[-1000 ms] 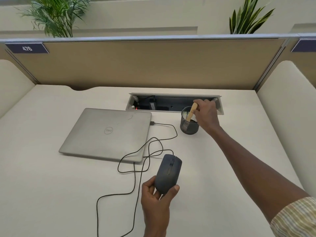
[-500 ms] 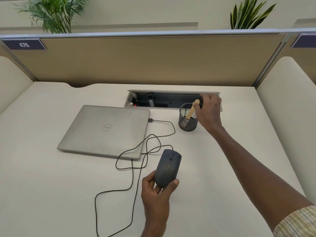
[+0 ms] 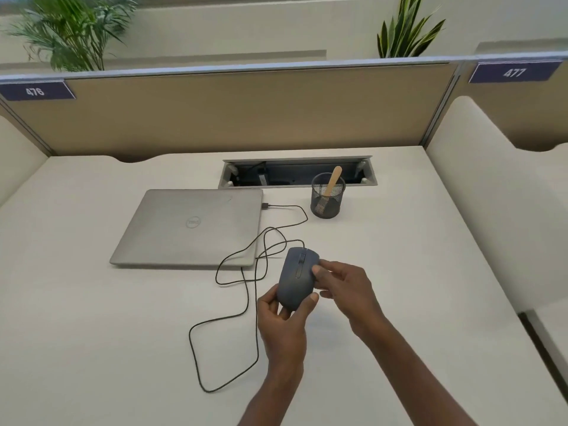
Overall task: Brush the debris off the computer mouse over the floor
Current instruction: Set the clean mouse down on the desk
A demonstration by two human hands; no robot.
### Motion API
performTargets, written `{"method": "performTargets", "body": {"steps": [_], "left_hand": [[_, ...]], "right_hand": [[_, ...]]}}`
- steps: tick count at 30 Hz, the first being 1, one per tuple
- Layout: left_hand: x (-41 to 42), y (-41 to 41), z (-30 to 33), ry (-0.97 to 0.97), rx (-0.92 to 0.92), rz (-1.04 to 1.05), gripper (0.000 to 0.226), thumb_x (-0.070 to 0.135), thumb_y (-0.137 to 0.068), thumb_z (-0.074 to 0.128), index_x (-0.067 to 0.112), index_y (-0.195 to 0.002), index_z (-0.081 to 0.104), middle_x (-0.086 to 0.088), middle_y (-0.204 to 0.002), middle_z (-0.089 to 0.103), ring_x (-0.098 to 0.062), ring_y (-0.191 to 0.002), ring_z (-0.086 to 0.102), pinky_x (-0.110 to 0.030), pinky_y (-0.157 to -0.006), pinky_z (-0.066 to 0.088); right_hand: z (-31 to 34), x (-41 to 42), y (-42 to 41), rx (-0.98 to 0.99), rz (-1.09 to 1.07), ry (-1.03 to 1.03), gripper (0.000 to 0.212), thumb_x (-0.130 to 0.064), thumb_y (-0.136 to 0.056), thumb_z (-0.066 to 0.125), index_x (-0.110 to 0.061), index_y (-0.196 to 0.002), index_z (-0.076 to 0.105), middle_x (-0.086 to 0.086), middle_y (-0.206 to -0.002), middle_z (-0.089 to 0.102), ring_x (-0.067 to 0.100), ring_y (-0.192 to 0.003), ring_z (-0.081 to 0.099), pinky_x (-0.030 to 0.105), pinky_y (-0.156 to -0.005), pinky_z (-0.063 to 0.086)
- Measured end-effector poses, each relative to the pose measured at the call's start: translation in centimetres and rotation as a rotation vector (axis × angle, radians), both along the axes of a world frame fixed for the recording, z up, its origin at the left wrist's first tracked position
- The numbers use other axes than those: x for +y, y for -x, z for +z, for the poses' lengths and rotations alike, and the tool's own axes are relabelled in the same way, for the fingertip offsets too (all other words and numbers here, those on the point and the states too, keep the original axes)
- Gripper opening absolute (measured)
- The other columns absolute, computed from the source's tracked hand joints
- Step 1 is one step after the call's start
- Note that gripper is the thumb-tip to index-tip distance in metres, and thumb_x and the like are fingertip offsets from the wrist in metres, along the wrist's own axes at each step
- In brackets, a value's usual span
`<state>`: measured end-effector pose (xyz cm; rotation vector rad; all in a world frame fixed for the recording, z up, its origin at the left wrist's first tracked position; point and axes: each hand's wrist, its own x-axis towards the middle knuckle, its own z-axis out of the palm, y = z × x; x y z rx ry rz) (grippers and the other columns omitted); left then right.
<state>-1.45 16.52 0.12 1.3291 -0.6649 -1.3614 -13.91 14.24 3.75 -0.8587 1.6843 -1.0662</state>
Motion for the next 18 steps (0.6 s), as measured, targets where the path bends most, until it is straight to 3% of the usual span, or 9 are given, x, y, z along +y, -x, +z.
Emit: {"method": "performTargets", "body": {"steps": [4,8,10,13,16,18], "left_hand": [[1.8,-1.5,0.2,-0.004,-0.036,-0.061,0.063,0.007,-0.067,0.093,0.023,-0.116,0.058,0.003,-0.118,0.07,-0.008,-0.097,0.075,-0.022,-0.076,0.06],[3.2,-3.2,0.1,-0.018,-0.095,-0.207,0.058,0.028,-0.072,0.091,0.027,-0.119,0.057,0.006,-0.119,0.07,-0.006,-0.103,0.073,-0.031,-0.09,0.058],[3.7,-4.0,0.2,-0.04,-0.083,-0.275,0.048,0.042,-0.084,0.079,0.026,-0.124,0.058,0.004,-0.122,0.07,-0.01,-0.108,0.071,-0.036,-0.094,0.058],[3.5,-4.8,0.1,-0.086,-0.083,-0.333,0.034,0.041,-0.105,0.049,0.023,-0.129,0.064,0.002,-0.125,0.069,-0.013,-0.117,0.066,-0.039,-0.098,0.057],[2.9,-5.1,-0.5,-0.123,-0.174,-0.396,0.037,0.035,-0.109,0.04,0.02,-0.112,0.073,0.002,-0.113,0.075,-0.011,-0.11,0.068,-0.032,-0.098,0.053],[2.6,-5.2,-1.1,-0.101,-0.311,-0.445,0.035,0.027,-0.108,0.041,0.025,-0.09,0.07,0.005,-0.097,0.074,-0.013,-0.096,0.066,-0.032,-0.089,0.049]], "right_hand": [[-0.1,2.5,-1.9,-0.209,-0.075,0.024,0.034,-0.019,-0.097,0.067,-0.015,-0.13,0.068,0.002,-0.106,0.079,0.018,-0.093,0.076,0.036,-0.086,0.062],[-0.8,3.8,-2.8,-0.247,-0.11,0.019,0.026,-0.018,-0.097,0.065,-0.016,-0.122,0.073,-0.001,-0.098,0.08,0.019,-0.092,0.077,0.036,-0.084,0.062],[-1.4,4.0,-2.8,-0.246,-0.104,-0.009,0.025,-0.019,-0.097,0.065,-0.015,-0.121,0.073,0.002,-0.1,0.08,0.024,-0.096,0.076,0.042,-0.09,0.061],[-2.6,4.0,-2.5,-0.23,-0.088,-0.065,0.026,-0.017,-0.099,0.064,-0.011,-0.123,0.071,0.008,-0.107,0.078,0.029,-0.102,0.073,0.041,-0.089,0.06],[-4.1,4.0,-2.3,-0.209,-0.065,-0.082,0.023,-0.013,-0.1,0.061,-0.007,-0.119,0.073,0.012,-0.108,0.077,0.031,-0.103,0.072,0.043,-0.091,0.06],[-5.1,4.1,-2.2,-0.195,-0.055,-0.088,0.021,-0.01,-0.1,0.06,-0.005,-0.113,0.075,0.014,-0.105,0.078,0.034,-0.104,0.072,0.046,-0.092,0.06]]}}
